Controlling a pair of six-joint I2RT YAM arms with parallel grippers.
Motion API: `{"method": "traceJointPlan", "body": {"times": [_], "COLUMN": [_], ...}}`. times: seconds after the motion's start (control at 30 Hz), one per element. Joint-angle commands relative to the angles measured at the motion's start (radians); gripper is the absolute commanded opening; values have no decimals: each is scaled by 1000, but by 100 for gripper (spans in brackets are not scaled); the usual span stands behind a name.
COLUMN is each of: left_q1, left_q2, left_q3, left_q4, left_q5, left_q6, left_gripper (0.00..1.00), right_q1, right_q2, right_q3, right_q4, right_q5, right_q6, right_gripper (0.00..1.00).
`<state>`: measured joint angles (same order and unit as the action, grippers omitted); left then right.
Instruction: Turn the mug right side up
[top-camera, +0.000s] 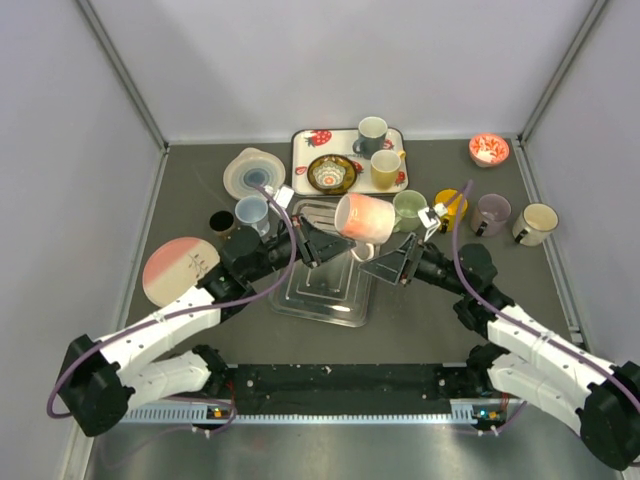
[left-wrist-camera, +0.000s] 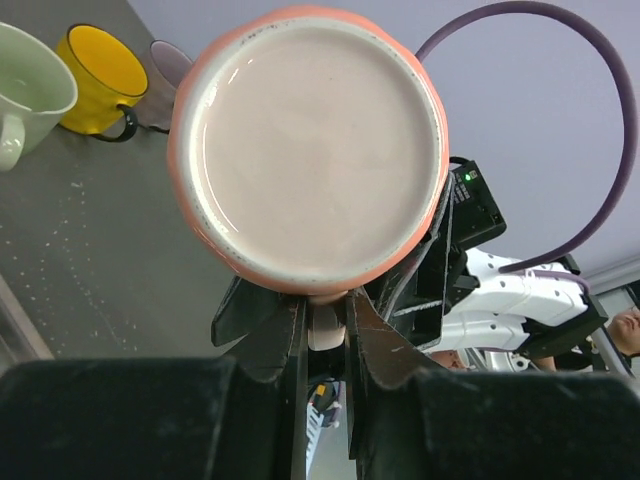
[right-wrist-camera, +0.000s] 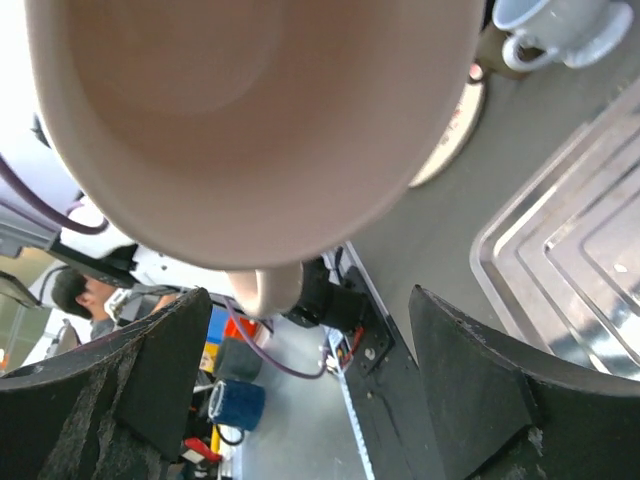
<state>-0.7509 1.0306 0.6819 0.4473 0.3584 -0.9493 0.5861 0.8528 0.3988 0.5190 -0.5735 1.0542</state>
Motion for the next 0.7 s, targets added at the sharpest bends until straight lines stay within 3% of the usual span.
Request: {"method": "traceJointPlan", "body": {"times": [0.0, 0.47, 0.67], "left_q1": [-27, -62, -73], "left_q2": [-44, -20, -12], "left_q3": [2, -44, -56], "left_q4": [195, 263, 277], "left_q5": [7, 50, 60], "left_q6": [-29, -80, -86], "left_gripper": [0, 0, 0], "right_q1": [7, 8, 4], "right_q2": [8, 169, 242], "right_q3": [11, 0, -12], "right_q4": [188, 649, 879], "right_q5": [2, -75, -54], "right_q6": [41, 251, 355], "right_gripper": [80, 61, 44]}}
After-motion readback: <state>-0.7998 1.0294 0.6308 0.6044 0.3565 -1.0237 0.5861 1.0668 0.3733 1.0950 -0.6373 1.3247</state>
